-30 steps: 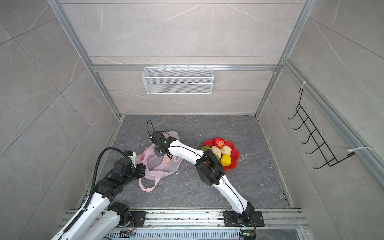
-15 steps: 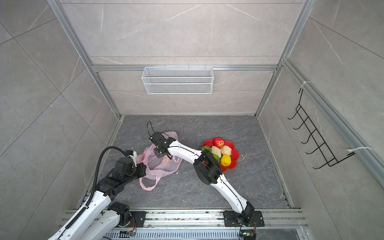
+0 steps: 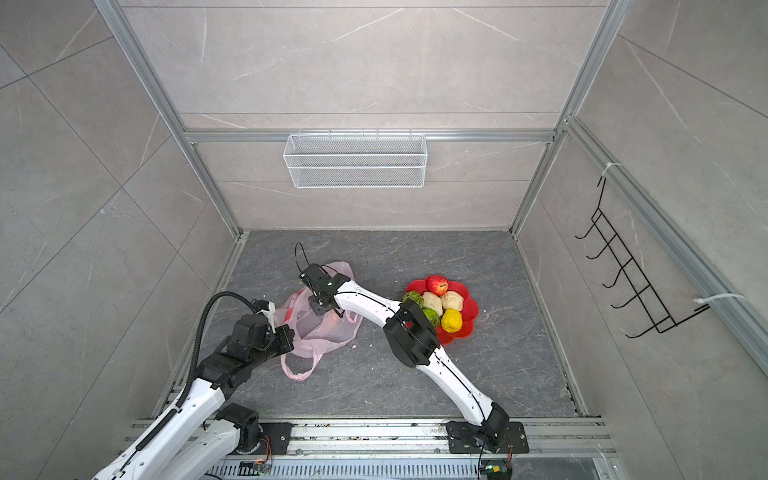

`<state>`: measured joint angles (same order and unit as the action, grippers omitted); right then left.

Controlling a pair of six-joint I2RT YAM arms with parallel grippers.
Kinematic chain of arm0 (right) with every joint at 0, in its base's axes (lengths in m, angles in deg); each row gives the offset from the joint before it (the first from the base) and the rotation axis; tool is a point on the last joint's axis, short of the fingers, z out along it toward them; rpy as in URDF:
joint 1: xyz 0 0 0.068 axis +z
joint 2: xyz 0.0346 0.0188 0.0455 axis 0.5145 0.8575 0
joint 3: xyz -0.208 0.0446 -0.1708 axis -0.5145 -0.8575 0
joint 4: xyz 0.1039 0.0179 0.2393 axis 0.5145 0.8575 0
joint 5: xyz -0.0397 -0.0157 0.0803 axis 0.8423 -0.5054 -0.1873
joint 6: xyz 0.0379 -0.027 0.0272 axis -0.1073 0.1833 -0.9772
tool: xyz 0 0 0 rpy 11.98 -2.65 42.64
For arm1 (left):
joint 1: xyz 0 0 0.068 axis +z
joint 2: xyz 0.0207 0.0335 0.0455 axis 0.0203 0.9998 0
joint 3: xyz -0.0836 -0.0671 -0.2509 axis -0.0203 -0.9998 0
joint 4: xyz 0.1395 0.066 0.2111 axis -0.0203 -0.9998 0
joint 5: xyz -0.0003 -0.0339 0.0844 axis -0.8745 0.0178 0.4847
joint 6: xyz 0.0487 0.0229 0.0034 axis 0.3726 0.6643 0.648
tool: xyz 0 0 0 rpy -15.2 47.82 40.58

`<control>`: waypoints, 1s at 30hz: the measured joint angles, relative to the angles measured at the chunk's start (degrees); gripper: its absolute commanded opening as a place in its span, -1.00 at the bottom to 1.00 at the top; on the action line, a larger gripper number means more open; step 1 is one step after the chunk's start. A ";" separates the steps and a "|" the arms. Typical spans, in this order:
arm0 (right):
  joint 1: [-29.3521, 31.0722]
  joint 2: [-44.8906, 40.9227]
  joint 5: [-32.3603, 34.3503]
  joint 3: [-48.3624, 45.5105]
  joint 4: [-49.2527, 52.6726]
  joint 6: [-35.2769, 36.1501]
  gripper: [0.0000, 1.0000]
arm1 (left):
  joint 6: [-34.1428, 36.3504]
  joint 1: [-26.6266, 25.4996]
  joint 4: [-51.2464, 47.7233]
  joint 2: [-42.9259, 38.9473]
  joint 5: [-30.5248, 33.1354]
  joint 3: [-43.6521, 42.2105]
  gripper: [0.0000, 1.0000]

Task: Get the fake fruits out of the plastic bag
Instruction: 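Close right gripper on the yellow banana inside the bag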

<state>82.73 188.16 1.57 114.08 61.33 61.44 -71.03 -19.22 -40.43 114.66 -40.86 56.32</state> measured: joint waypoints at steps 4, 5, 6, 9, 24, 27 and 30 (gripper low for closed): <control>0.00 0.98 -0.33 0.92 0.48 0.17 0.00 | 0.00 0.00 0.28 0.33 0.00 0.00 -0.90; 0.00 0.98 -0.37 1.03 0.59 0.15 -0.05 | 0.00 0.00 0.28 0.42 0.00 0.00 -0.90; -0.04 0.98 -0.39 1.09 0.66 0.13 -0.08 | 0.00 0.00 0.31 0.52 0.00 0.00 -0.90; -0.11 0.98 -0.46 1.11 0.66 0.15 -0.19 | 0.00 0.00 0.50 1.01 0.00 0.00 -0.90; -0.17 -5.16 -3.48 -7.91 -1.22 1.22 -0.41 | -0.04 0.00 0.98 5.99 6.14 2.84 -0.90; -0.15 -8.79 -4.46 -12.57 -2.84 1.95 -0.41 | 0.00 0.00 1.44 8.41 8.22 5.14 -0.90; -0.13 -12.76 -5.14 -17.57 -4.79 2.58 -0.41 | 0.07 0.00 1.99 11.34 9.90 7.26 -0.90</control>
<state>82.60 175.40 -3.57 96.51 56.54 64.02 -70.96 -19.22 -38.44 126.00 -30.96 63.57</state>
